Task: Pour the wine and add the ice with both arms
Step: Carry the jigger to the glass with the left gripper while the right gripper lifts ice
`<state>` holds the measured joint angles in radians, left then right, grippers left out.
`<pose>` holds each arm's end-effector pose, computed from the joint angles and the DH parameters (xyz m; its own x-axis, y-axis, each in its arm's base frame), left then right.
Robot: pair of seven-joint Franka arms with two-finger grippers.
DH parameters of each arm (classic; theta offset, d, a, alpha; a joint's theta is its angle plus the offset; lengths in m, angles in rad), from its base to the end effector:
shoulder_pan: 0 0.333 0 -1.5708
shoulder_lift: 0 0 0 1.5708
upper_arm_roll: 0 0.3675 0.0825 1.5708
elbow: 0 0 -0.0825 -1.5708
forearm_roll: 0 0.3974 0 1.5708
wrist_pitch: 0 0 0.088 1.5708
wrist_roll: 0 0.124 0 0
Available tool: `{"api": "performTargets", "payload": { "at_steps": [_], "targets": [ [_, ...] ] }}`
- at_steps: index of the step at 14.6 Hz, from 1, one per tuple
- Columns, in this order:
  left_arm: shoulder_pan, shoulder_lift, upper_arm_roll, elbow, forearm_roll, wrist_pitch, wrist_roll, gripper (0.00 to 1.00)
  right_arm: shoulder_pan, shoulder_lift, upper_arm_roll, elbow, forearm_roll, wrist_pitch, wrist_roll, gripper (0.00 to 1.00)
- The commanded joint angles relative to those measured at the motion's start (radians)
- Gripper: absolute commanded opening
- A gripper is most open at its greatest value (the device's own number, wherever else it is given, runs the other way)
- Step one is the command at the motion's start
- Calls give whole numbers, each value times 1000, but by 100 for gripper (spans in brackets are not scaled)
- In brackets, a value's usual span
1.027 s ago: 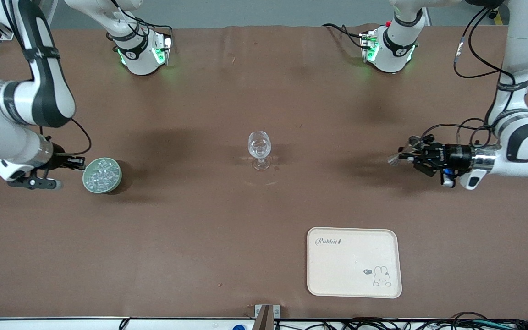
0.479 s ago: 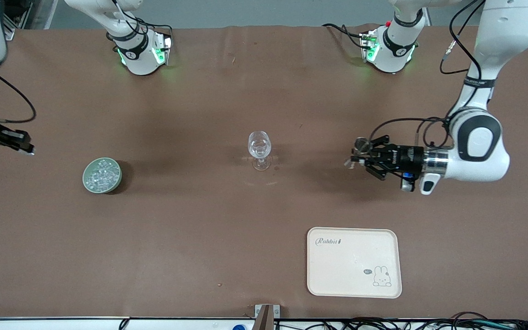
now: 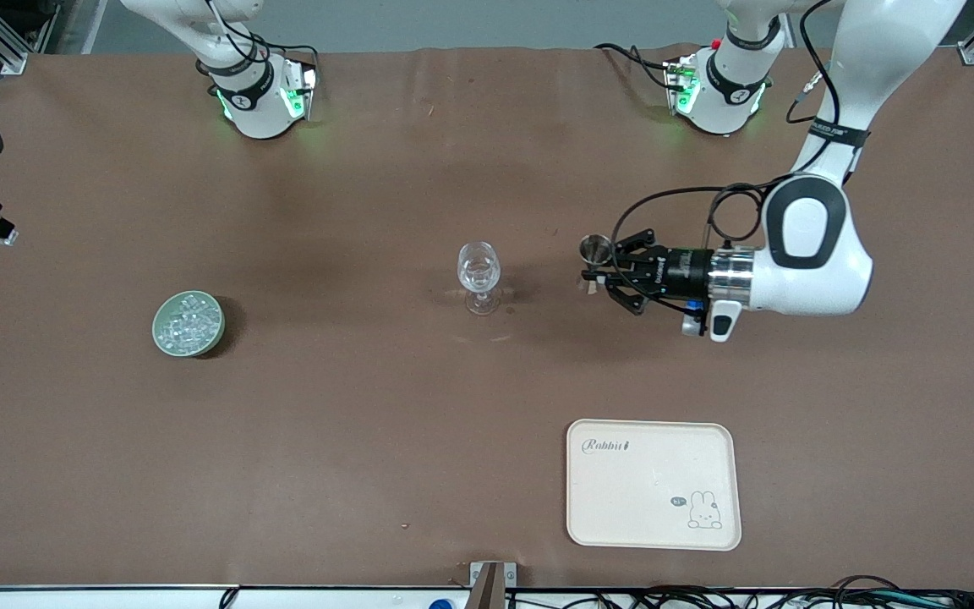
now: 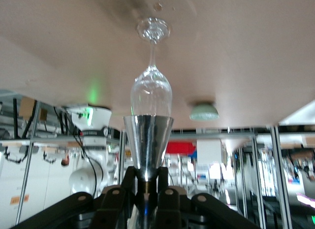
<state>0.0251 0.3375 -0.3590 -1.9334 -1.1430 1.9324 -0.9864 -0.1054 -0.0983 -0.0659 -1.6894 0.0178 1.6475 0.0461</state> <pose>0.5762 -0.2648 0.3727 0.1067 0.4080 -0.9067 0.9620 -0.2729 -0.0096 0.5321 -0.0919 0.6623 0.9747 -0.2168 0.0550 -0.2156 -0.9761 -0.0268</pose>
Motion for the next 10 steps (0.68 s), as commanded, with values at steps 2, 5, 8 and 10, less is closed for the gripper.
{"api": "performTargets", "payload": {
  "at_steps": [2,5,8,10],
  "targets": [
    [7,-31,-95,-27,49,109,-75,0,2,34,34,112,21,-44,0,1],
    [1,-3,-148,-26,71,196,-77,0,53,54,-25,146,20,-69,0,1],
    [-2,26,-205,-24,137,275,-84,0,55,52,-25,149,21,-71,-2,1],
    [-7,40,-233,-18,144,338,-118,0,59,52,-23,148,21,-72,3,1]
  ]
}}
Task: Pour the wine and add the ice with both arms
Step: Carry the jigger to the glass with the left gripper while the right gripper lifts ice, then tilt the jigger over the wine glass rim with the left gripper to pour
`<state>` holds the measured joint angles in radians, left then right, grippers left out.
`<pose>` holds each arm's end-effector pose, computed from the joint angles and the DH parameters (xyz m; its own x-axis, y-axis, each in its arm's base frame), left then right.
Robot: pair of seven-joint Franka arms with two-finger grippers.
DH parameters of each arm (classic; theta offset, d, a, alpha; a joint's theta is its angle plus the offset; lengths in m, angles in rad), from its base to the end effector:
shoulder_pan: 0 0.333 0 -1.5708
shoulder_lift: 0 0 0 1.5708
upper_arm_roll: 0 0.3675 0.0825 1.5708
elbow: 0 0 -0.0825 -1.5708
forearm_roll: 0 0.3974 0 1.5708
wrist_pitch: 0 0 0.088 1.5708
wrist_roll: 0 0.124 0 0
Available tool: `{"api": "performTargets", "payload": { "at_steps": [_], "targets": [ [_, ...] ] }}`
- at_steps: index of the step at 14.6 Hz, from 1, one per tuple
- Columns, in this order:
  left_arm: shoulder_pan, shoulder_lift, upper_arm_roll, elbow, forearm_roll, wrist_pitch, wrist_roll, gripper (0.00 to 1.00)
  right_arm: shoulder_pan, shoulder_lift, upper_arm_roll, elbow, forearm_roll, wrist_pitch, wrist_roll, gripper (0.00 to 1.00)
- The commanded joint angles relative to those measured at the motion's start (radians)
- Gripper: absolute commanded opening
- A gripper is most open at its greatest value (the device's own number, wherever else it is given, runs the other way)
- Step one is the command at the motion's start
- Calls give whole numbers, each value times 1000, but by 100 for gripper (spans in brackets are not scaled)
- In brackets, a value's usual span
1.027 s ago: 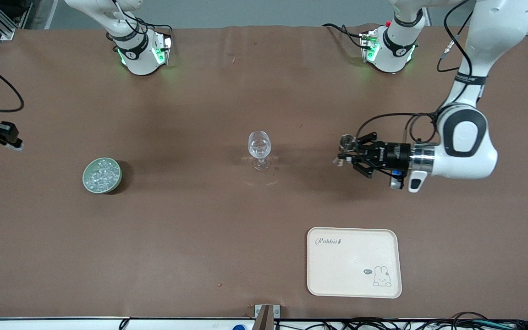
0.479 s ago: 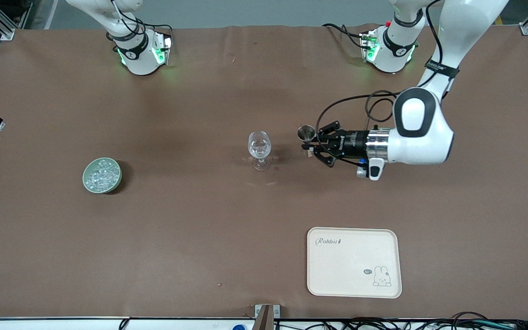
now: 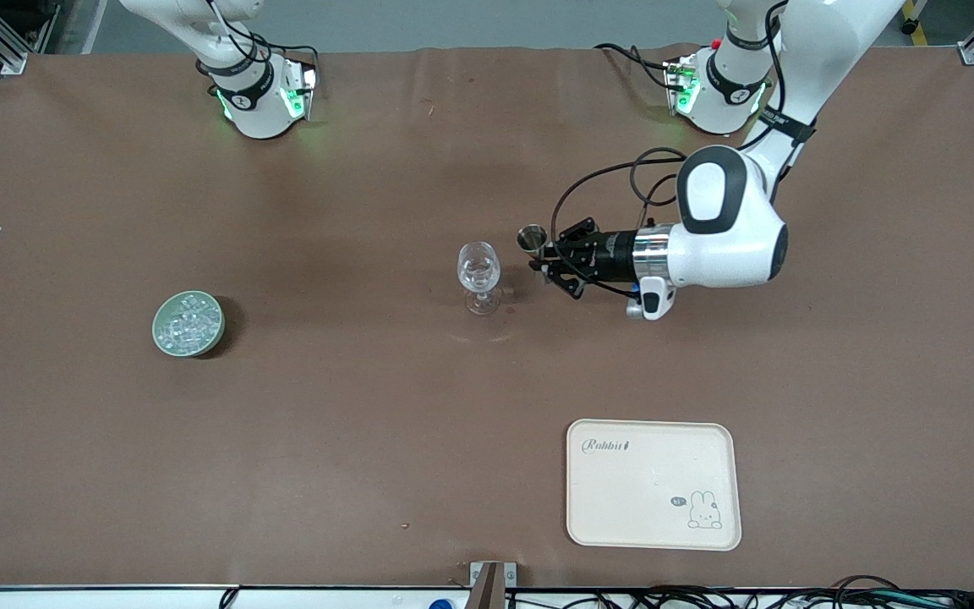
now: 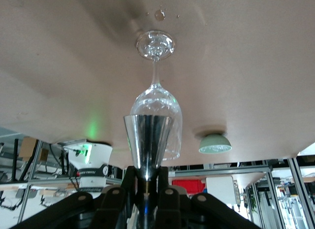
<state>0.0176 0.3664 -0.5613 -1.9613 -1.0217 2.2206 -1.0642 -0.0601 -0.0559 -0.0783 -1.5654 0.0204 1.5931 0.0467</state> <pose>0.5434 -0.3462 0.3575 0.1969 0.5318 -0.8236 0.9539 -0.2981 0.0356 0.5464 -0.0751 0.6949 0.9794 -0.1843 0.0821 -0.1825 -0.9828 -0.0286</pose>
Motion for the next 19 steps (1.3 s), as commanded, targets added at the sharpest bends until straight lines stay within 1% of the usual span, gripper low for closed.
{"api": "performTargets", "payload": {
  "at_steps": [1,3,7,11,14,17,19],
  "targets": [
    [-4,17,-40,13,23,76,-55,0,16,8,-11,24,18,-18,4,1],
    [-24,23,-42,13,46,111,-59,0,16,8,-11,22,19,-19,4,1],
    [-28,42,-71,28,147,180,-143,1,16,8,-11,22,19,-51,7,1],
    [-28,95,-98,85,363,188,-305,1,20,8,-11,22,6,-51,-7,1],
    [-30,140,-123,133,498,188,-434,1,20,8,-11,22,3,-50,-8,1],
    [-28,141,-149,139,638,186,-491,1,20,13,-11,22,3,-45,-4,1],
    [-30,141,-160,139,693,185,-511,1,19,22,-9,24,4,-44,-4,1]
  ]
}}
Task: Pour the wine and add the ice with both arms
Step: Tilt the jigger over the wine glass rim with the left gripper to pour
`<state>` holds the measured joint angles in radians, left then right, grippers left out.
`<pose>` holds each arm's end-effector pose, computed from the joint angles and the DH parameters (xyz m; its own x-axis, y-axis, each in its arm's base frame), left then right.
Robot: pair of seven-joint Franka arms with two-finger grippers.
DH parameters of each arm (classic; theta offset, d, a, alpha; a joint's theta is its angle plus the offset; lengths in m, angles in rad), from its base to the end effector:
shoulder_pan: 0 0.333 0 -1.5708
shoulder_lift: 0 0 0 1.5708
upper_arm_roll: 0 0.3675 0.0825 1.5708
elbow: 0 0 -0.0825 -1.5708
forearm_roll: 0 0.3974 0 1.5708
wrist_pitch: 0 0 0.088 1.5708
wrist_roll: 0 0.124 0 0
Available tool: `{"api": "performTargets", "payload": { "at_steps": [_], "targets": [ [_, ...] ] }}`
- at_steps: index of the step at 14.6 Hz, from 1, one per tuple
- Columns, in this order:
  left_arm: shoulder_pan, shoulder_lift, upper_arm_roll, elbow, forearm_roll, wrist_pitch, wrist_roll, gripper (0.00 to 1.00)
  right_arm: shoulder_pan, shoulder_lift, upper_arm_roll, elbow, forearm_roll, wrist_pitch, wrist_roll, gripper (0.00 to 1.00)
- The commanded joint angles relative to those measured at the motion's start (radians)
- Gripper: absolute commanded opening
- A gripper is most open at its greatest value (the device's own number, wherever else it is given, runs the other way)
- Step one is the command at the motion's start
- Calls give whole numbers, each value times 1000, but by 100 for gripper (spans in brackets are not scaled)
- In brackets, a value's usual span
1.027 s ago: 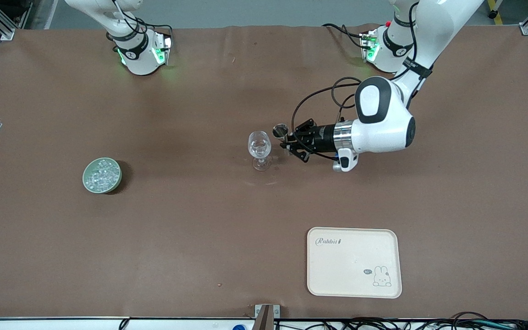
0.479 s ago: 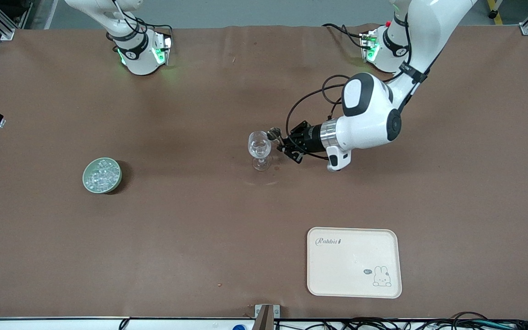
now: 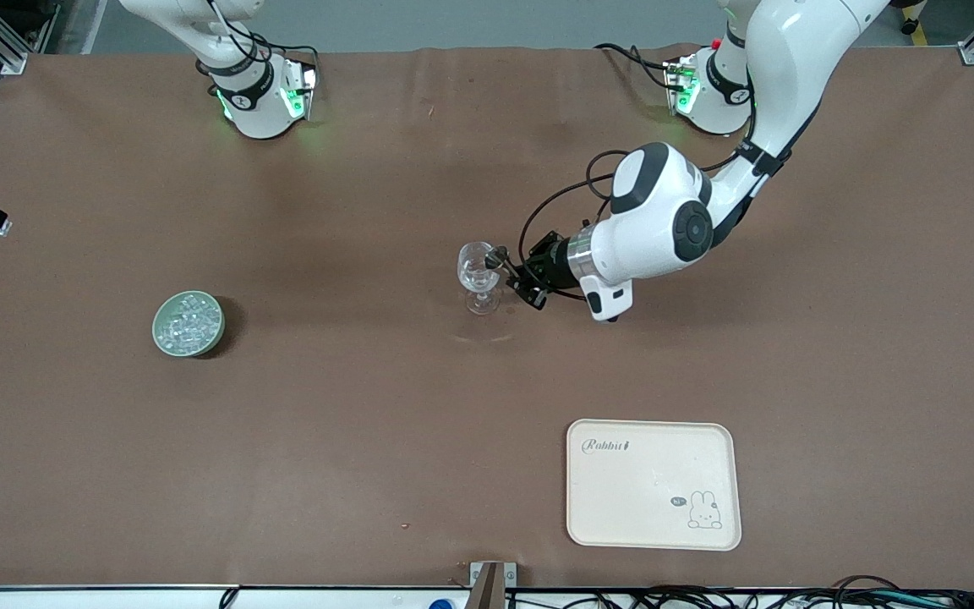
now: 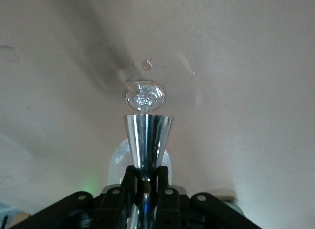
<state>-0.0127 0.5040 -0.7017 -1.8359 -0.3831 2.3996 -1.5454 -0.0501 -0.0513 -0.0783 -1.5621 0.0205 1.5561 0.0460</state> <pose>0.5495 -0.4182 0.3542 0.3181 0.7591 -0.5679 0.9328 -0.3575 0.0447 0.5445 -0.0691 0.6905 0.9839 -0.1732 0.0440 -0.1721 -0.9847 -0.0265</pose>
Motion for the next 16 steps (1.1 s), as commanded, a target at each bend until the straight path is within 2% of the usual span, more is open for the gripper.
{"api": "performTargets", "payload": {
  "at_steps": [1,6,12,16],
  "targets": [
    [2,4,-25,14,72,6,-36,1,9,25,-9,22,6,-7,0,1],
    [-6,4,-41,33,216,-3,-131,1,9,30,-9,22,6,-4,9,1],
    [-10,2,-61,34,337,-7,-183,2,7,36,-9,20,6,2,12,1],
    [3,7,-67,37,336,-8,-191,1,7,38,-9,20,6,7,12,1]
  ]
}}
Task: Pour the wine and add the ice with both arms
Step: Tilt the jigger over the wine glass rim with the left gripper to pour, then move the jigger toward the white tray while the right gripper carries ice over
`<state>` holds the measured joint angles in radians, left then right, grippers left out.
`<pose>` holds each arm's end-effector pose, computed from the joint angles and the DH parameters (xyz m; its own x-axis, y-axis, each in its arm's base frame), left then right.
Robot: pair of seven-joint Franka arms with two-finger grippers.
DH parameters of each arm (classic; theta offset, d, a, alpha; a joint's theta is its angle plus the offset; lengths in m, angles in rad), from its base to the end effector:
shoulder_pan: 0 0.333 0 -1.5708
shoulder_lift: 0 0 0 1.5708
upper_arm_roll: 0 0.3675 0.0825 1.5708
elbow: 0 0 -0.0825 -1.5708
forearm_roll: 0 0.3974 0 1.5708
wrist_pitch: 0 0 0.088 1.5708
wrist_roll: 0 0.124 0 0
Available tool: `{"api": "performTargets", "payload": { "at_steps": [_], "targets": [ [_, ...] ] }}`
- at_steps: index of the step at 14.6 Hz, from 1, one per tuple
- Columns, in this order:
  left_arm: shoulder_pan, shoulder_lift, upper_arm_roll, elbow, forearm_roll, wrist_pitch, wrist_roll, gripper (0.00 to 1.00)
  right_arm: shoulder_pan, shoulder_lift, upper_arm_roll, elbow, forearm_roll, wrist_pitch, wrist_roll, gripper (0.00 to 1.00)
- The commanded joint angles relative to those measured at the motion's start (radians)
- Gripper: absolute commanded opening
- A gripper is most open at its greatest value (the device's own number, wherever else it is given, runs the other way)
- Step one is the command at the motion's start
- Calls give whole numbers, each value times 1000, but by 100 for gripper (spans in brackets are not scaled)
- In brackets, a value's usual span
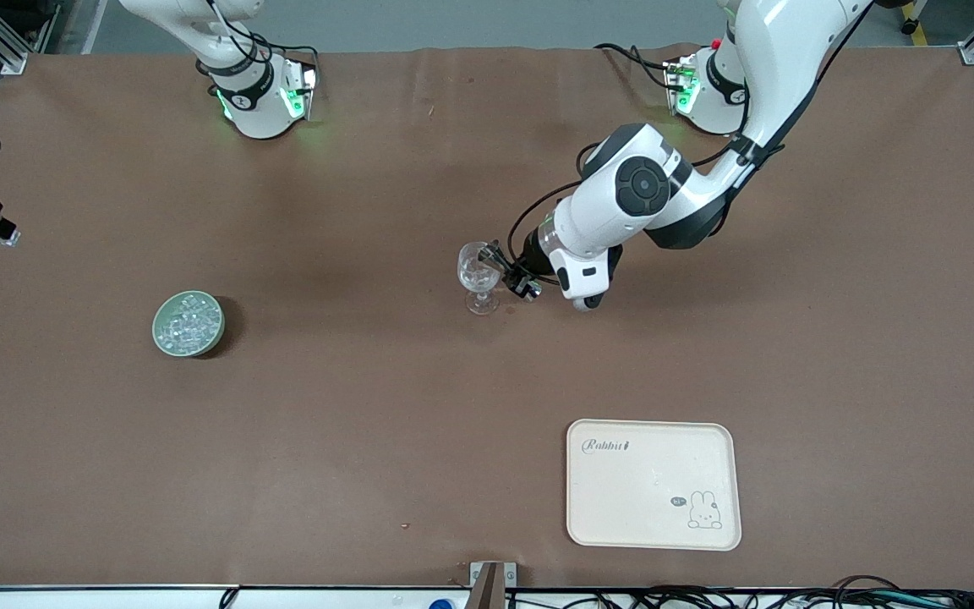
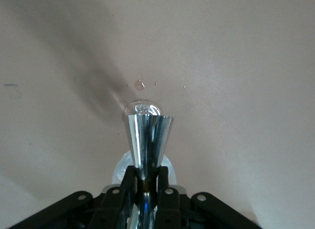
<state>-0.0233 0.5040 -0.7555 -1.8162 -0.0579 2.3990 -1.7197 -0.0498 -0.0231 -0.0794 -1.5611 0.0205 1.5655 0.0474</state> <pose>0.5334 -0.4451 0.3711 0.4537 0.7981 -0.3963 0.8871 -0.4468 0.1158 0.5555 -0.0702 0.6763 0.9841 -0.1755 0.0263 -0.1749 -0.9843 -0.0236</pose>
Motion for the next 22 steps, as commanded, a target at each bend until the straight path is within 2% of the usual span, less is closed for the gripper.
{"api": "performTargets", "payload": {
  "at_steps": [1,5,7,9,13,16,19,22],
  "targets": [
    [19,4,-12,17,-20,-17,-14,1,7,11,-8,19,7,-2,11,1],
    [29,-19,11,15,-257,-50,125,0,11,11,-8,19,12,-5,32,1],
    [31,-51,51,8,-426,-69,243,0,27,9,6,19,15,-18,83,1],
    [31,-93,122,-2,-607,-139,388,0,41,8,48,19,16,-19,184,1],
    [26,-124,283,0,-847,-244,570,1,59,15,231,18,21,-12,515,1],
    [19,-95,422,12,-1054,-244,702,1,65,58,384,19,21,1,717,1],
    [19,-21,533,66,-1178,-251,753,1,91,121,515,21,16,80,944,1],
    [20,82,631,158,-1237,-297,747,1,165,198,569,19,-4,158,1101,1]
  ]
}}
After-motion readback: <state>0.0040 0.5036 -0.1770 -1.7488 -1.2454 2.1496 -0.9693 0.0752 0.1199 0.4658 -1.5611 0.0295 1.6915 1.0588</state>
